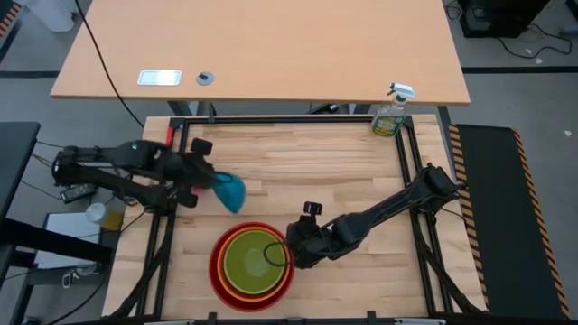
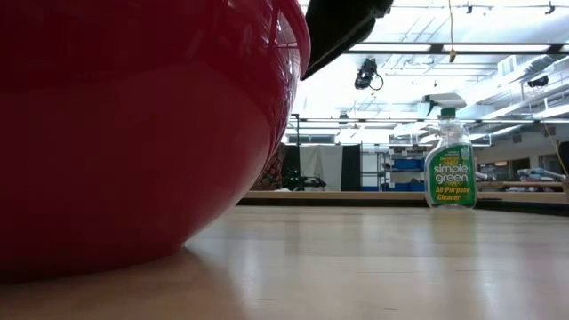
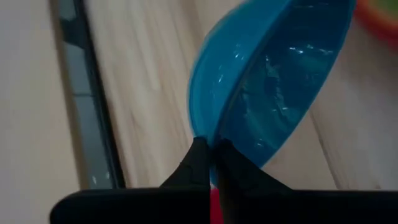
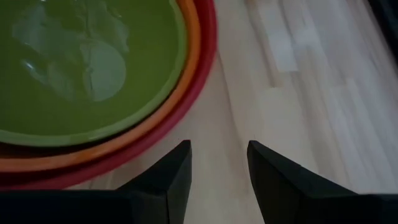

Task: Nest bowls inside each other
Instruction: Stack the blue bowl on top of the green bowl

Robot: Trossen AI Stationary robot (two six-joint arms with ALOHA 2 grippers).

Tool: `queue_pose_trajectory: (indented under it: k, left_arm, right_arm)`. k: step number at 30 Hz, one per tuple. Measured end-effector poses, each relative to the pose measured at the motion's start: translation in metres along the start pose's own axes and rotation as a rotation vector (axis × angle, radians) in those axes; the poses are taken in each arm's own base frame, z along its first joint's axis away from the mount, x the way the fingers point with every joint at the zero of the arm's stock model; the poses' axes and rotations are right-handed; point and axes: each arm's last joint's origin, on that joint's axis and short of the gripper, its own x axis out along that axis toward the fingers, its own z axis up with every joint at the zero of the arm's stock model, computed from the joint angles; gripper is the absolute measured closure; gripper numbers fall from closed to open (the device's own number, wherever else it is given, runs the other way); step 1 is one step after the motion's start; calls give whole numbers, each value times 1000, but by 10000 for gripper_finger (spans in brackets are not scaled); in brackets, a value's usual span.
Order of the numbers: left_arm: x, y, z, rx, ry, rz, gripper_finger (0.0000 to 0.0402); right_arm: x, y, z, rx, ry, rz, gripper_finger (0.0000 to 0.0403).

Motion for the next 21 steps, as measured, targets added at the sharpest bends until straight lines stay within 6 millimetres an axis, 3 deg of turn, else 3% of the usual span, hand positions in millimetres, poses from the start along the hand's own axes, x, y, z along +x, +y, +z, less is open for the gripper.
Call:
queue_pose_trajectory:
  k: [5,8,16,21]
  left_arm:
    - [-32,12,13,-43,-176,-96,396]
    - [-36,13,23,-70,-234,-208,396]
    - [-3,-21,66,-46,-149,-458,396]
    - [19,-51,92,29,-95,-523,396]
  right_arm:
    - [-7,-4,1,6,-5,0,239]
    - [-9,-7,-2,2,30,-16,239]
    - [-9,-21,-16,-1,167,-93,242]
    - [-29,-40,-26,56,99,-151,249]
